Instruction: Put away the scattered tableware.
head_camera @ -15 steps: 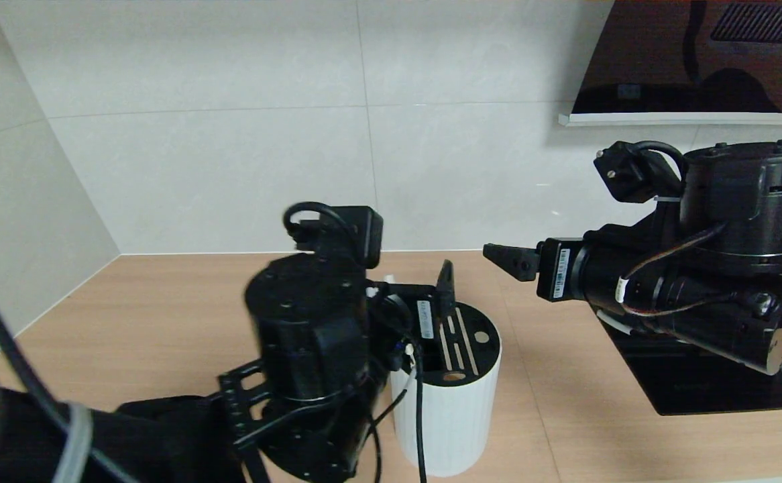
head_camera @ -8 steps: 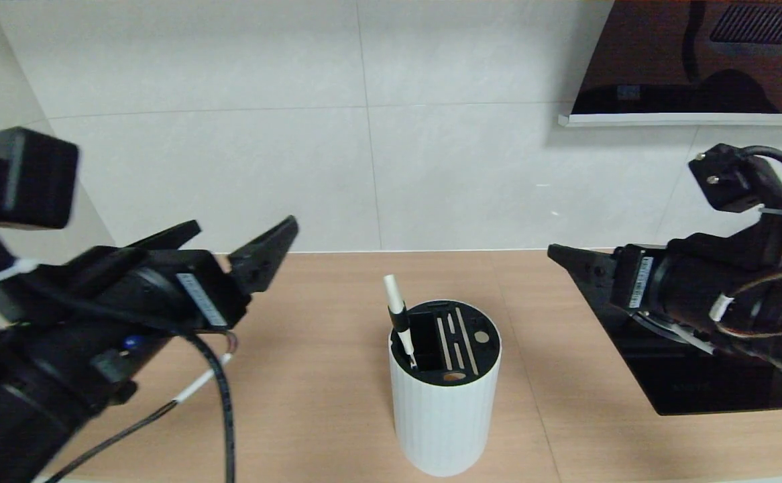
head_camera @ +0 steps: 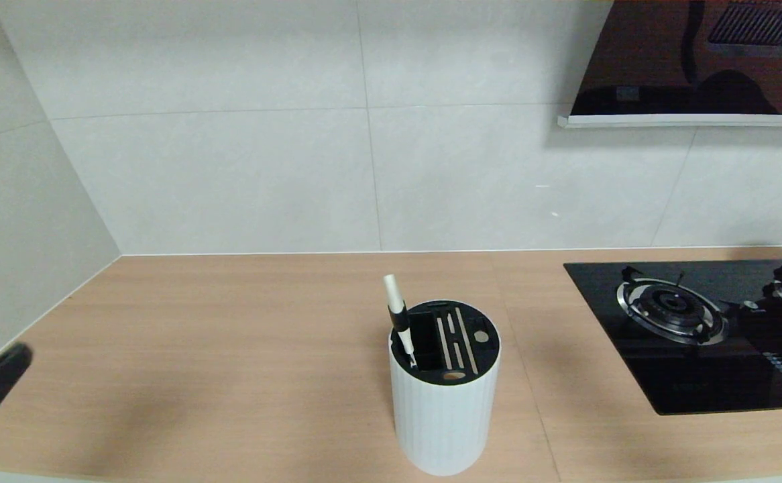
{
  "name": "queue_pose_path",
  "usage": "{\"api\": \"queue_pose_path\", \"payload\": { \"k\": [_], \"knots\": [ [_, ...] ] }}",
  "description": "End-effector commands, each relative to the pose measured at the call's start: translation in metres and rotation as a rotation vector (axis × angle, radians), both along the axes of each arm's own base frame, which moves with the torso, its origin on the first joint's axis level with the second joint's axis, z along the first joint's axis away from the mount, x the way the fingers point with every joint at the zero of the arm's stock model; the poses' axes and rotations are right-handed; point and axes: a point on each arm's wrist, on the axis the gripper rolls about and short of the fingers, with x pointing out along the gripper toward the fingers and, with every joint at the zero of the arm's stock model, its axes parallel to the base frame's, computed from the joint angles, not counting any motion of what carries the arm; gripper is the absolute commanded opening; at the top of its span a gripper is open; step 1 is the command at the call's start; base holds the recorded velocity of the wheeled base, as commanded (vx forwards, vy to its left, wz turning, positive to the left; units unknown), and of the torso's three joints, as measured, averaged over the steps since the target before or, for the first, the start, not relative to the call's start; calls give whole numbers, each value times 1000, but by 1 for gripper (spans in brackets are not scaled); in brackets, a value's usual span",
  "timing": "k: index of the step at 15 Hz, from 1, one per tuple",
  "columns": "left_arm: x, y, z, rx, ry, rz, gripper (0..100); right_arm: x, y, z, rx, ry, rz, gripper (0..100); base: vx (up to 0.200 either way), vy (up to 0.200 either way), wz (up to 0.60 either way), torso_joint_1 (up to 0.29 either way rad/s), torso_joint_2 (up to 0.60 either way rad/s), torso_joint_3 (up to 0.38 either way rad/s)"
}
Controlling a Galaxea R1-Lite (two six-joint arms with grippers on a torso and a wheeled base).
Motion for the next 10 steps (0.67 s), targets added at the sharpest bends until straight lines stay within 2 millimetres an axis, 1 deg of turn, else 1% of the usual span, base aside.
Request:
{"api": "queue_pose_path", "payload": {
  "k": [1,3,4,6,9,10],
  "knots": [
    [-64,23,0,-19,-149,75,100,-70,-33,-12,-61,-212,-210,100,0,0,0,0,0,0],
    [-83,25,-5,-10,-156,118,100,-103,-39,-22,-100,-274,-271,100,0,0,0,0,0,0],
    [-89,26,-11,6,-166,149,100,-119,-41,-32,-123,-284,-291,100,0,0,0,0,0,0],
    [-101,25,-22,45,-192,202,100,-142,-43,-49,-165,-303,-292,100,0,0,0,0,0,0],
    [-102,19,-23,29,-191,302,100,-144,-39,-48,-161,-321,-358,100,0,0,0,0,0,0],
    [-105,17,-28,35,-202,332,100,-150,-36,-54,-155,-342,-393,100,0,0,0,0,0,0]
  ]
}}
